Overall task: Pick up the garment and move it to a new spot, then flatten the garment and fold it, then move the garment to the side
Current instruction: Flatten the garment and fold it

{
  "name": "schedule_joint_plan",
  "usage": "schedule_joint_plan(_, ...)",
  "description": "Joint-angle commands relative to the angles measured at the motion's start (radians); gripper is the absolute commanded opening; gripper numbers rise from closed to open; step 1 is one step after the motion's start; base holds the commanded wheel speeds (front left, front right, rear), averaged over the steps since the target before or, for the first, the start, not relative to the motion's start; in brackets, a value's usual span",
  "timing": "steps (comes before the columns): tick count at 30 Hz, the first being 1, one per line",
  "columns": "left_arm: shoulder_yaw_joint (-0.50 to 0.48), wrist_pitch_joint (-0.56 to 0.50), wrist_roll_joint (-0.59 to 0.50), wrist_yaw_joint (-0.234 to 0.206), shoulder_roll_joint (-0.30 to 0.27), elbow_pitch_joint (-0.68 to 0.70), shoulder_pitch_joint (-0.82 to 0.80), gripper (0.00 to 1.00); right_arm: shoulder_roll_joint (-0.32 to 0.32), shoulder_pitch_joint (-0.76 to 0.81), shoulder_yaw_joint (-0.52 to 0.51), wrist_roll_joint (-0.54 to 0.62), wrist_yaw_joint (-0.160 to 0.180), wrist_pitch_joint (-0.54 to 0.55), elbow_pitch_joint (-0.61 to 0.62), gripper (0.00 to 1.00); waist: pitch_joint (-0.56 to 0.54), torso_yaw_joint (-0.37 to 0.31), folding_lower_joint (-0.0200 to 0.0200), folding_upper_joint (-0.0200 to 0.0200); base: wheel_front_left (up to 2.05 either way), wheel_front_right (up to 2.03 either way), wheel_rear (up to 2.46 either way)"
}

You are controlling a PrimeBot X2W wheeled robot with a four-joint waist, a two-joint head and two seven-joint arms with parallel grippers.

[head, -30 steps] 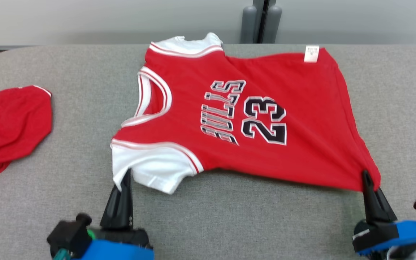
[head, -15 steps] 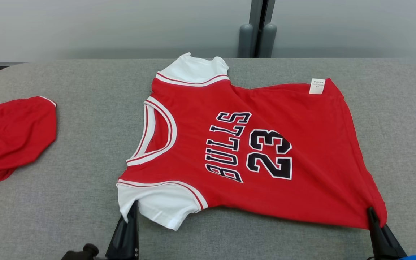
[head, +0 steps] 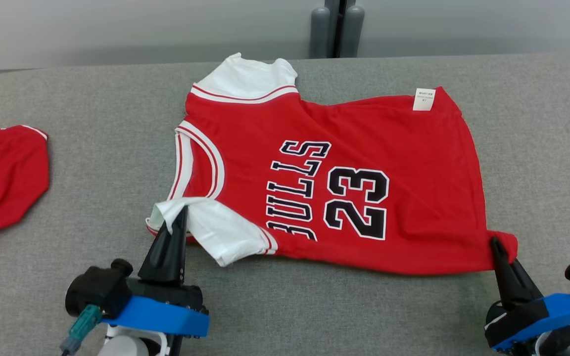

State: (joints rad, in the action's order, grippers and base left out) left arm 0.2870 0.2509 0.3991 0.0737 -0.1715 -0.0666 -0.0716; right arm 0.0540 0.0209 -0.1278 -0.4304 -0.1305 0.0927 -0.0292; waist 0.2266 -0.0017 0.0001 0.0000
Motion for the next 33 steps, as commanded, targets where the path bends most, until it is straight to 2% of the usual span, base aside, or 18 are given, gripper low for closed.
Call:
schedule_joint_plan(1, -0.001, 0.001, -0.002, 0.007, -0.006, -0.018, -0.037, 0.0, -0.002, -0.023, 0.004, -0.008, -0.001, 0.01, -0.007, 0.0, 0.008, -0.001, -0.0001, 0.0, 0.0, 0.0, 0.0)
schedule_joint_plan(17, 0.026, 0.012, -0.005, 0.05, -0.039, -0.294, -0.318, 0.0, 0.002, -0.232, 0.001, 0.003, -0.001, 0.084, -0.098, 0.0, 0.09, -0.029, -0.0001, 0.0, 0.0, 0.0, 0.0)
schedule_joint_plan(18, 0.03, 0.013, -0.005, 0.049, -0.038, -0.313, -0.331, 0.0, 0.007, -0.245, 0.004, 0.008, -0.001, 0.08, -0.104, 0.19, 0.092, -0.029, -0.0001, 0.0, 0.0, 0.0, 0.0)
schedule_joint_plan(19, 0.029, 0.014, -0.002, 0.05, -0.035, -0.328, -0.345, 0.0, 0.01, -0.257, 0.007, 0.012, -0.001, 0.073, -0.109, 1.0, 0.094, -0.028, -0.0001, 0.0, 0.0, 0.0, 0.0)
schedule_joint_plan(20, 0.025, 0.014, -0.002, 0.05, -0.033, -0.344, -0.358, 0.39, 0.016, -0.265, 0.011, 0.021, -0.001, 0.069, -0.117, 1.0, 0.094, -0.027, -0.0001, 0.0, 0.0, 0.0, 0.0)
schedule_joint_plan(21, 0.026, 0.014, -0.005, 0.051, -0.03, -0.359, -0.367, 1.0, 0.023, -0.269, 0.015, 0.029, -0.001, 0.06, -0.122, 1.0, 0.093, -0.024, -0.0001, 0.0, 0.0, 0.0, 0.0)
schedule_joint_plan(26, 0.01, 0.015, -0.014, 0.052, -0.011, -0.388, -0.383, 1.0, 0.059, -0.241, 0.013, 0.059, -0.001, 0.016, -0.124, 1.0, 0.074, -0.01, -0.0001, 0.0, 0.0, 0.0, 0.0)
schedule_joint_plan(33, -0.031, 0.015, -0.044, 0.054, -0.015, -0.361, -0.275, 1.0, 0.094, -0.15, 0.01, 0.086, -0.001, 0.018, -0.103, 1.0, 0.035, -0.005, -0.0001, 0.0, 0.0, 0.0, 0.0)
